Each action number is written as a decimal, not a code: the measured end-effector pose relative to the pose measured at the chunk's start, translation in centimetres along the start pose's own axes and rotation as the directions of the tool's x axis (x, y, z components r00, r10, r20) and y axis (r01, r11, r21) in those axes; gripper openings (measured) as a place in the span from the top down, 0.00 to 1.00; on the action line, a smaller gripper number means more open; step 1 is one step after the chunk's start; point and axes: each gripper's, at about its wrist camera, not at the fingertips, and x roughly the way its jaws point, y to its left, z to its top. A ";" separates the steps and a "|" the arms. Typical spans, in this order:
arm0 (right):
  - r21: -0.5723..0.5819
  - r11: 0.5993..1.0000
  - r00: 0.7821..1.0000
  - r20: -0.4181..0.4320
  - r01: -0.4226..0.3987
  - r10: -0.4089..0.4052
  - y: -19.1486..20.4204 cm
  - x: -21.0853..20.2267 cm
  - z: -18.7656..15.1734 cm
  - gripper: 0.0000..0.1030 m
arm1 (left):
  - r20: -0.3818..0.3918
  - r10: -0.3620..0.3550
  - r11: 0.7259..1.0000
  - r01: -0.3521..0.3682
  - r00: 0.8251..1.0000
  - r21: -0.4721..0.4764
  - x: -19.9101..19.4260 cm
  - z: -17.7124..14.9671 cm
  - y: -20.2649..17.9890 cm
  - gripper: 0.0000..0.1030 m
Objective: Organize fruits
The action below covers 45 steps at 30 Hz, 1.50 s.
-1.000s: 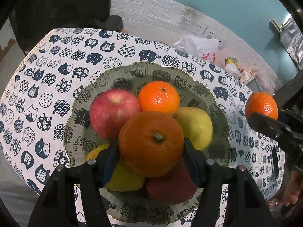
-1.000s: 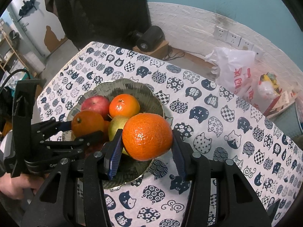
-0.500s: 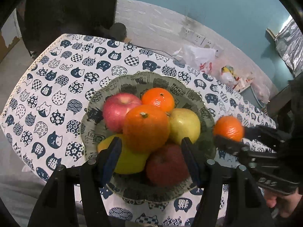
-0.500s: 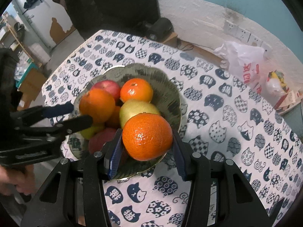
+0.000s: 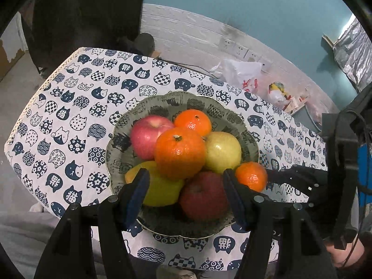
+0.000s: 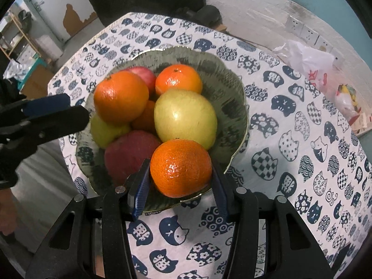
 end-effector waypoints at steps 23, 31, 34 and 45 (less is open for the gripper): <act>0.053 0.999 0.992 0.127 -0.005 -0.002 -0.9 -6.5 1.0 0.50 | 0.052 -0.033 0.999 0.032 0.998 0.011 -4.4 0.5 -1.8 0.35; 0.094 0.995 0.971 0.232 0.040 -0.061 -1.5 -12.2 1.4 0.35 | 0.141 -0.012 1.000 0.010 0.990 0.015 -7.9 1.2 -2.4 0.27; 0.102 0.994 0.960 0.271 0.039 -0.065 -1.6 -14.3 1.4 0.30 | 0.172 0.010 0.999 -0.017 0.985 0.038 -8.7 1.2 -3.0 0.21; 0.114 0.990 0.933 0.340 0.082 -0.117 -1.7 -19.1 0.2 0.21 | 0.211 0.051 0.994 -0.070 0.976 0.081 -10.6 1.0 -5.2 0.16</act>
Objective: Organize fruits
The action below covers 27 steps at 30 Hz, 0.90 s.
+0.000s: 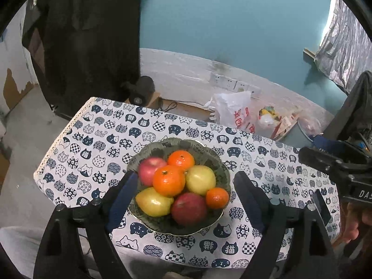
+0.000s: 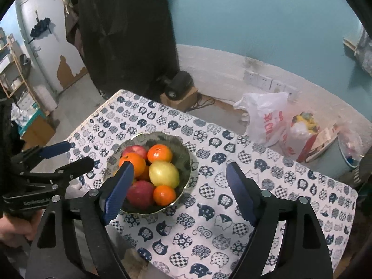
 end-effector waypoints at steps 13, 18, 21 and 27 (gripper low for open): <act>0.029 0.999 0.999 0.023 0.046 -0.046 -1.4 -2.0 -1.0 0.20 | 0.044 0.006 0.998 -0.009 0.999 0.062 -1.9 0.6 -2.7 0.08; 0.032 0.998 0.999 0.016 0.046 -0.046 -1.4 -1.9 -1.2 0.20 | 0.046 0.015 0.996 -0.019 0.999 0.088 -2.0 0.5 -3.3 0.08; 0.032 0.998 0.999 0.015 0.049 -0.049 -1.5 -1.9 -1.2 0.20 | 0.045 0.019 0.995 -0.023 0.999 0.097 -2.0 0.5 -3.6 0.07; 0.034 0.998 0.999 0.011 0.047 -0.048 -1.6 -1.9 -1.2 0.20 | 0.042 0.012 0.995 -0.016 0.999 0.097 -2.0 0.4 -3.7 0.05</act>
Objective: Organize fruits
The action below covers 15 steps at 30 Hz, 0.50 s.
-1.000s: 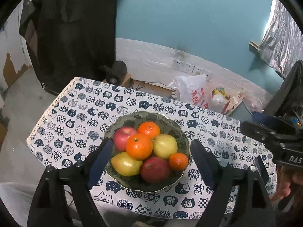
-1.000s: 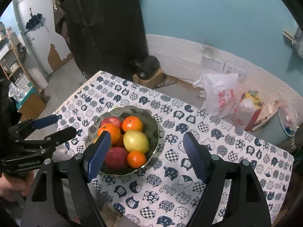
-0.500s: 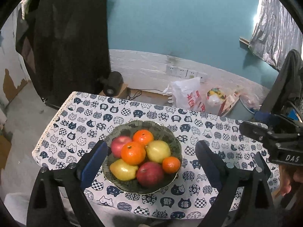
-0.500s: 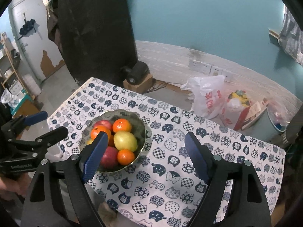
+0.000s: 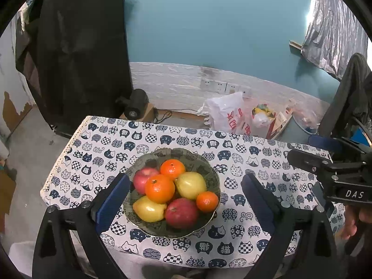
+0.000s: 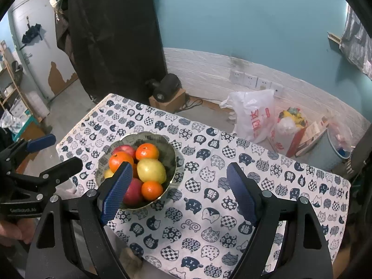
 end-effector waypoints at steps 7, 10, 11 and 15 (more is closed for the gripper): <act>-0.002 1.000 1.000 0.001 0.002 -0.002 0.0 0.0 0.0 0.20 | -0.003 0.012 1.000 -0.012 1.000 0.024 0.0 0.0 -0.2 0.05; -0.003 1.000 1.000 0.000 0.000 0.000 0.0 0.0 0.0 0.20 | -0.004 0.013 1.000 -0.013 1.000 0.028 0.0 0.0 -0.3 0.05; -0.003 1.000 1.000 0.000 0.001 -0.001 0.0 0.0 0.0 0.20 | -0.005 0.014 1.000 -0.014 1.000 0.028 0.0 0.0 -0.3 0.05; -0.001 1.000 1.000 0.001 0.002 -0.002 0.0 0.0 0.0 0.20 | -0.013 0.016 0.999 -0.016 1.000 0.035 0.1 -0.1 -0.4 0.04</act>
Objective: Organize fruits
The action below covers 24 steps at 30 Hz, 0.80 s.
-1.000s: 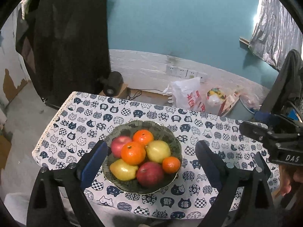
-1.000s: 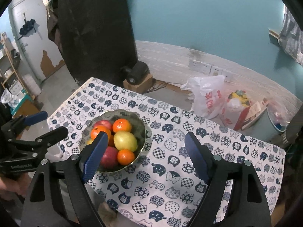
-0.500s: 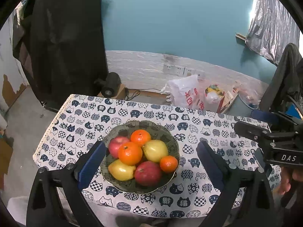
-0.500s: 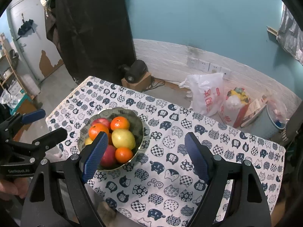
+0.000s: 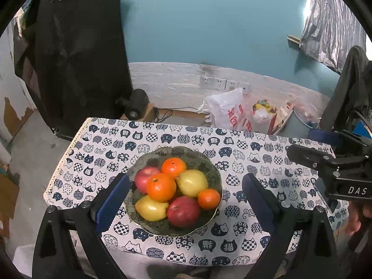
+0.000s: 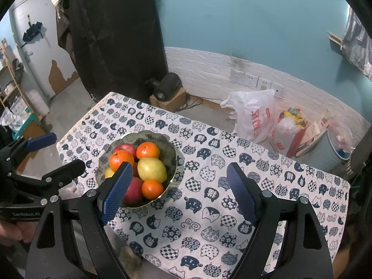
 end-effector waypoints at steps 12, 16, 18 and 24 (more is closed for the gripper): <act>0.000 1.000 1.000 -0.001 -0.002 0.002 0.0 0.0 0.0 0.20 | -0.015 0.013 1.000 -0.013 1.000 0.007 0.2 -0.1 0.2 0.04; -0.001 1.000 1.000 -0.001 -0.001 0.001 0.0 0.0 0.0 0.20 | -0.025 0.012 1.000 -0.012 1.000 0.005 0.3 -0.2 0.2 0.02; -0.001 1.000 1.000 -0.001 -0.001 0.001 0.0 0.0 0.0 0.20 | -0.023 0.019 1.000 -0.018 1.000 0.004 0.3 -0.2 0.2 0.01; -0.004 1.000 1.000 -0.007 0.000 0.000 0.0 0.0 -0.3 0.20 | -0.024 0.029 1.000 -0.029 0.999 0.003 0.3 -0.3 0.1 0.01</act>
